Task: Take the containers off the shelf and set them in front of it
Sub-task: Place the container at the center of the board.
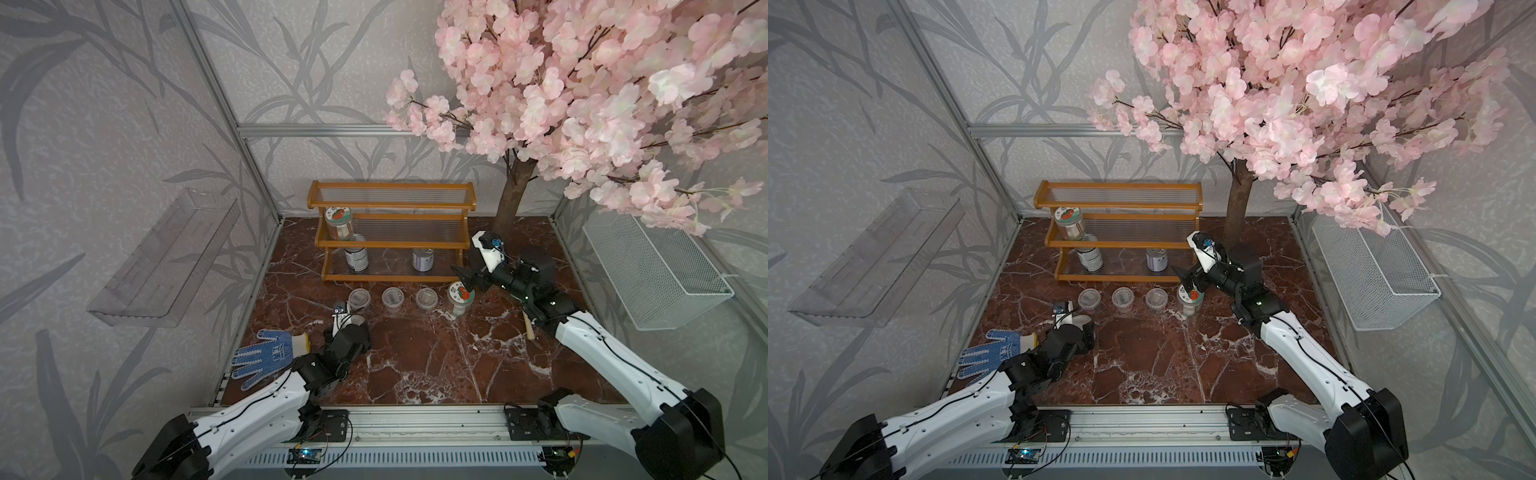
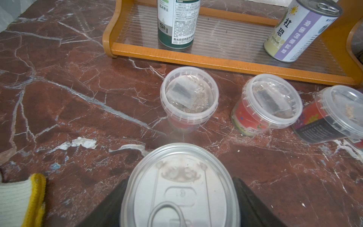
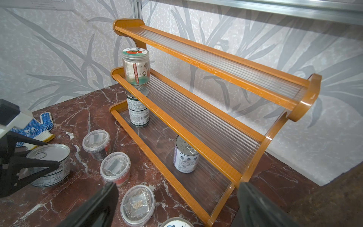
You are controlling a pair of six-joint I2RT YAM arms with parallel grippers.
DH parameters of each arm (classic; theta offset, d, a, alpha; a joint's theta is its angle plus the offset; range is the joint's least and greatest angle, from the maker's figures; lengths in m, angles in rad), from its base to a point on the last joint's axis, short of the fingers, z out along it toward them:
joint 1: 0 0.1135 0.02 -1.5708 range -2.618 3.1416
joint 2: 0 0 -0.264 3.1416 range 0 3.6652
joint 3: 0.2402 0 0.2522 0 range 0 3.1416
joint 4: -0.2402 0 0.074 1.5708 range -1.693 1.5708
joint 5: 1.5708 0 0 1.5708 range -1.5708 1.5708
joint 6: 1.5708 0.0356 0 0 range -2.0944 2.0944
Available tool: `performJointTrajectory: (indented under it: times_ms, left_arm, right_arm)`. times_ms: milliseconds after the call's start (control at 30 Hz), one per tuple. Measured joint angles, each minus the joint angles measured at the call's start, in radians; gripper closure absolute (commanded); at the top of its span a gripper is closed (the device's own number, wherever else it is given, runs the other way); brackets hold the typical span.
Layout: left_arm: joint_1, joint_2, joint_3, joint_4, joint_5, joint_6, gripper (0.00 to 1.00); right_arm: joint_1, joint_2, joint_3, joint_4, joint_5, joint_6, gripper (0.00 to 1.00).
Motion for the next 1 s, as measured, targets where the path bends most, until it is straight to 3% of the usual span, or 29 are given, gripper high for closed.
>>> performJointTrajectory:
  times_ms: [233,533,1000]
  left_arm:
    - [0.0,0.036,-0.041,0.075,-0.009,-0.005,0.22]
    - [0.0,0.098,-0.037,0.089,-0.007,-0.007,0.07]
    - [0.0,0.031,-0.035,0.081,-0.01,-0.006,0.06]
  right_arm:
    - [-0.013,-0.008,0.0,-0.004,0.0,0.0,0.01]
    - [-0.024,-0.035,-0.012,-0.013,0.0,0.004,0.01]
    - [-0.035,-0.047,-0.023,-0.022,-0.001,0.011,0.01]
